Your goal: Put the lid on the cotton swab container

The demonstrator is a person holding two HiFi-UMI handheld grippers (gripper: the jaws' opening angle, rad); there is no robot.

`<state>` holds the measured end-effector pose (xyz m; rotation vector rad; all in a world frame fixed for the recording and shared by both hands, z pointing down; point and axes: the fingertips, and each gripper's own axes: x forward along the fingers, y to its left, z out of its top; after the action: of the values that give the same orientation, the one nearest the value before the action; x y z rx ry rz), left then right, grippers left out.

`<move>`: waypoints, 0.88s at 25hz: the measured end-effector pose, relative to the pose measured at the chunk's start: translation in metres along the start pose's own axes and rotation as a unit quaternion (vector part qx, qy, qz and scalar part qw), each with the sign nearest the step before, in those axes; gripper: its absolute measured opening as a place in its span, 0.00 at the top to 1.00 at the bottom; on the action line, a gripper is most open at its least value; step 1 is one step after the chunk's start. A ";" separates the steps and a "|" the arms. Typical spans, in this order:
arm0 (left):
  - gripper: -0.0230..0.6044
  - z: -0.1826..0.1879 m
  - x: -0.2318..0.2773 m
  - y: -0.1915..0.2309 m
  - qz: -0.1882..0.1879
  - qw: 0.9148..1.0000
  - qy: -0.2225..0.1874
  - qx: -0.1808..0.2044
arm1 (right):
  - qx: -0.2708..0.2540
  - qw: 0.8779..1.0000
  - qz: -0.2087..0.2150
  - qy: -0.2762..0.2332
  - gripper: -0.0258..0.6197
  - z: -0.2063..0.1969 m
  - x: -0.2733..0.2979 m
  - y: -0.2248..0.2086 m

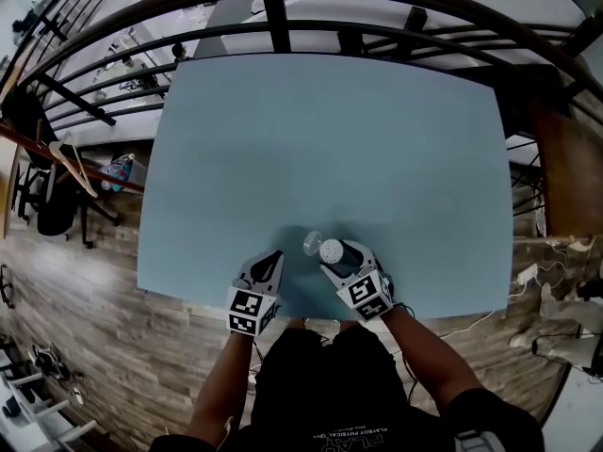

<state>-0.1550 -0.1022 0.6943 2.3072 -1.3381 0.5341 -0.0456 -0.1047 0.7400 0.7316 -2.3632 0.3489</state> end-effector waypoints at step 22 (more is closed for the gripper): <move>0.95 0.026 0.012 -0.020 -0.021 0.999 -0.026 0.004 | 0.000 1.000 -0.015 -0.014 0.57 -0.002 -0.002 -0.002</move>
<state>-0.1287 -0.1162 0.6754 2.3649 -1.3096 0.4711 -0.0418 -0.1046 0.7400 0.7761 -2.3759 0.3290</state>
